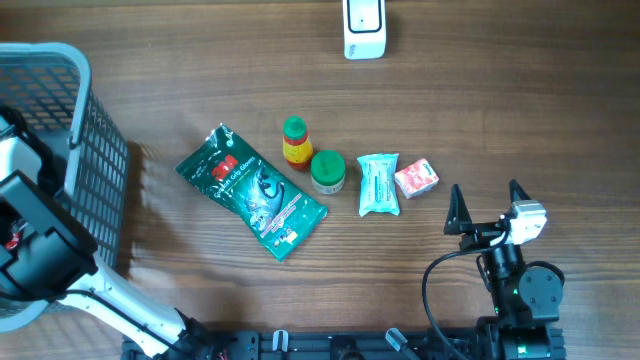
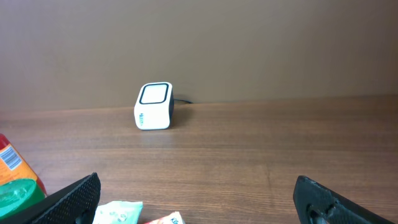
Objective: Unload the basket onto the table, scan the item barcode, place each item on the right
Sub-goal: 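Grasp the red Nescafe stick packet in the basket with the left gripper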
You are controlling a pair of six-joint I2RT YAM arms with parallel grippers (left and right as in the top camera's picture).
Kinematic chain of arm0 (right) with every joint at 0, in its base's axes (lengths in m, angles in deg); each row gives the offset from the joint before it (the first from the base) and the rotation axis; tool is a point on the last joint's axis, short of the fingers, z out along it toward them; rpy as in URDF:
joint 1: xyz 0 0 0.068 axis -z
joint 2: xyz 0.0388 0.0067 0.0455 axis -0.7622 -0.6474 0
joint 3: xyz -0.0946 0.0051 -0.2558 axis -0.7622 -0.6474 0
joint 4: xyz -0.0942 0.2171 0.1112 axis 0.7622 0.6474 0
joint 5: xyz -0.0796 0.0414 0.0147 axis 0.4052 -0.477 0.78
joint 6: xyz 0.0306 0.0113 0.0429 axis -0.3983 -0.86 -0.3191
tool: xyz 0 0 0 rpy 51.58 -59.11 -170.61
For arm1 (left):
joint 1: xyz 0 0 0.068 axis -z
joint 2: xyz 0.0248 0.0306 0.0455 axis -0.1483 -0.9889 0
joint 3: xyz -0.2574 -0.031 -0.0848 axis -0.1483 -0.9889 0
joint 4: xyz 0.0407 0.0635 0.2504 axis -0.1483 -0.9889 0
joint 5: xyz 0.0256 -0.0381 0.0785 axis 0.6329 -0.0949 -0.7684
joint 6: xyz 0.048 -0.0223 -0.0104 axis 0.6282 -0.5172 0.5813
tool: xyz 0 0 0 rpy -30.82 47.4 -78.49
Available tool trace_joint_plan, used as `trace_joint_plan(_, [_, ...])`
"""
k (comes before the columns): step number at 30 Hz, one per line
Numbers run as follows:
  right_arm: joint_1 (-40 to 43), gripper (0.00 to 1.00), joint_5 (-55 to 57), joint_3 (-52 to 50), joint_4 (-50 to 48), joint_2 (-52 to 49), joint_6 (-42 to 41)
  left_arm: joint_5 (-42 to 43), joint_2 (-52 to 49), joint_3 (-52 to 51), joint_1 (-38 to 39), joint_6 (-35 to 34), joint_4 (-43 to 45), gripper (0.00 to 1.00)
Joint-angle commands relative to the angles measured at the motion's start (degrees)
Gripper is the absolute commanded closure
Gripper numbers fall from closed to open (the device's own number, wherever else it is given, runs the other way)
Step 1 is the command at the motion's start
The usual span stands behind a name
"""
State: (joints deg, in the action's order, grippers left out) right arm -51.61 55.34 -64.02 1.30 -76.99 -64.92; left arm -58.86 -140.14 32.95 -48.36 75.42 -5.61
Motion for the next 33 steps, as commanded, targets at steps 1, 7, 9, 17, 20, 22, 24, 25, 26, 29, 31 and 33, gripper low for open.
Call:
trace_joint_plan(1, [-0.2,0.0,0.6,0.0,-0.2,0.0,-1.0,15.5,-2.5,-1.8,1.7,-2.6,-3.7,0.96])
trace_joint_plan(7, [-0.2,0.0,0.6,0.0,-0.2,0.0,-1.0,22.5,-2.5,-1.8,7.3,-5.9,-6.6,0.96])
trace_joint_plan(9, [-0.2,0.0,0.6,0.0,-0.2,0.0,-1.0,19.5,-2.2,-1.8,9.8,-5.7,-7.6,0.96])
trace_joint_plan(17, [-0.2,0.0,0.6,0.0,-0.2,0.0,-1.0,13.9,7.0,-1.8,14.6,-5.7,-7.5,0.93])
trace_joint_plan(20, [-0.2,0.01,0.6,0.0,-0.2,0.0,-1.0,14.1,12.1,-1.8,14.4,-5.8,-6.3,0.82])
trace_joint_plan(22, [-0.2,0.0,0.6,0.0,-0.2,0.0,-1.0,15.0,15.0,-1.8,14.2,-6.0,-5.0,0.01])
trace_joint_plan(24, [-0.2,0.0,0.6,0.0,-0.2,0.0,-1.0,18.0,17.0,-1.8,13.7,-5.9,-3.8,0.0])
trace_joint_plan(25, [-0.2,0.0,0.6,0.0,-0.2,0.0,-1.0,19.5,17.1,-1.8,13.3,-5.8,-3.5,0.0])
trace_joint_plan(26, [-0.2,0.0,0.6,0.0,-0.2,0.0,-1.0,21.0,17.0,-1.8,12.9,-5.7,-3.6,0.0])
trace_joint_plan(29, [-0.2,0.0,0.6,0.0,-0.2,0.0,-1.0,27.6,16.1,-1.8,10.8,-5.7,-3.6,0.0])
trace_joint_plan(31, [-0.2,0.0,0.6,0.0,-0.2,0.0,-1.0,33.3,15.4,-1.8,8.4,-5.6,-3.8,0.0])
trace_joint_plan(33, [-0.2,0.0,0.6,0.0,-0.2,0.0,-1.0,37.4,14.3,-1.9,6.3,-0.6,-5.1,0.0])
